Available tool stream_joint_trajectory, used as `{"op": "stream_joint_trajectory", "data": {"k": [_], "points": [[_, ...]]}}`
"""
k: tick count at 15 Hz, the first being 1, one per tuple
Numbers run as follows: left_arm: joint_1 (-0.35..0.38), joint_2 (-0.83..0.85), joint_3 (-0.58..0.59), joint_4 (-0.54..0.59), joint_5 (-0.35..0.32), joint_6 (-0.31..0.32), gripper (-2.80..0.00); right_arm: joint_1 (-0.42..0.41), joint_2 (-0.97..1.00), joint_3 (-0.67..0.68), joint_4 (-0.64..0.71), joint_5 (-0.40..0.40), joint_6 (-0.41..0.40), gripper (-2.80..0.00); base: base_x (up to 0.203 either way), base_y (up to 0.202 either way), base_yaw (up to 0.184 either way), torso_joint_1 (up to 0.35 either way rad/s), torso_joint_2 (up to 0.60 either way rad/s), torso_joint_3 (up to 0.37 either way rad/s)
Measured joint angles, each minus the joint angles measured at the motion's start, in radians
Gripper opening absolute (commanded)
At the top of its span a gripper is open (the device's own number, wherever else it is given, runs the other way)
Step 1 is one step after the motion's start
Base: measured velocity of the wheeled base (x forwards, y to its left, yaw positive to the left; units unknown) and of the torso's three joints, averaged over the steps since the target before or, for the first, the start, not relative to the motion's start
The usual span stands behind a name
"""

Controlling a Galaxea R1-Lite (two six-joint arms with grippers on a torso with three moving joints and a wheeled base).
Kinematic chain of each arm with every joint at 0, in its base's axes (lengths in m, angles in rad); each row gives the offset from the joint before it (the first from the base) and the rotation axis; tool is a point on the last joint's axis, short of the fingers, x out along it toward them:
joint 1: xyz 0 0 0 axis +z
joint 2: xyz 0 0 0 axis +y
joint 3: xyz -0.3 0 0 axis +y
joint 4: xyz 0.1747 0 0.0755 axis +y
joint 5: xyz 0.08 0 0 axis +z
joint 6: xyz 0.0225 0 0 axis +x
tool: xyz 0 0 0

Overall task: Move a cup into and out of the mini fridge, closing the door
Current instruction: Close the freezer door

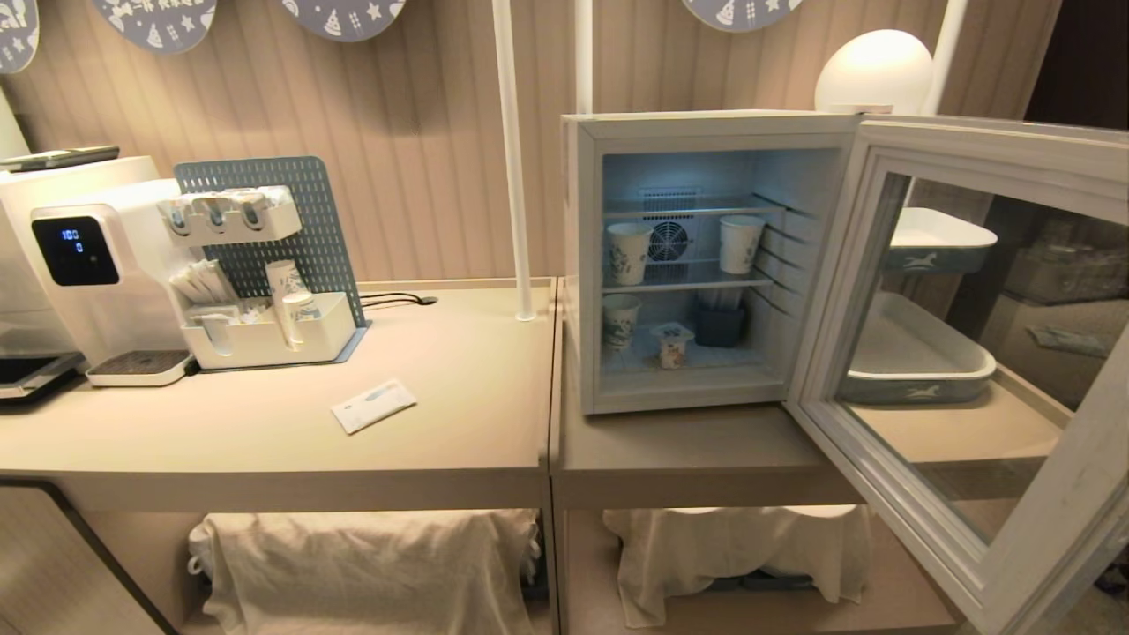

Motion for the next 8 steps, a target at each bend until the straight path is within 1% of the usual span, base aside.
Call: {"op": "stream_joint_trajectory", "data": {"k": [8], "points": [[0.0, 0.0, 0.001, -0.001, 0.0, -0.001, -2.8, 0.0, 0.0, 0.0, 0.0, 0.0, 0.0, -2.8, 0.0, -0.194, -0.001, 0.003, 0.0, 0.001]]}}
